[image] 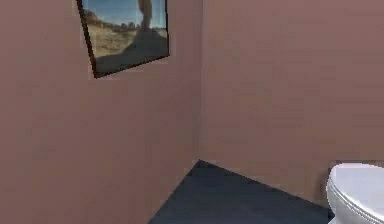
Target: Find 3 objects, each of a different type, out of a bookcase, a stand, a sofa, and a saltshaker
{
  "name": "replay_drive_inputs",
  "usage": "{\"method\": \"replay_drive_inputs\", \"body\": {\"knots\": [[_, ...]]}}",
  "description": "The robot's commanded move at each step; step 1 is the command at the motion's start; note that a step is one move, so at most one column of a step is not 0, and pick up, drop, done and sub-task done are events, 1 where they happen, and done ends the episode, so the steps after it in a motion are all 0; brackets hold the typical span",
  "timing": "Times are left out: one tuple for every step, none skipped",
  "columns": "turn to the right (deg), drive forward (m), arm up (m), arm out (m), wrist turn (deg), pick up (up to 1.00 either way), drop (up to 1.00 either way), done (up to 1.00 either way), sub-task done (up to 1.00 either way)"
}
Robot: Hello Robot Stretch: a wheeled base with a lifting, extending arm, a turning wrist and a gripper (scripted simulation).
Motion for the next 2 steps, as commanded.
{"method": "replay_drive_inputs", "body": {"knots": [[-45.0, 0.0, 0.0, 0.0, 0.0, 0.0, 0.0, 0.0, 0.0], [-45.0, 0.0, 0.0, 0.0, 0.0, 0.0, 0.0, 0.0, 0.0]]}}
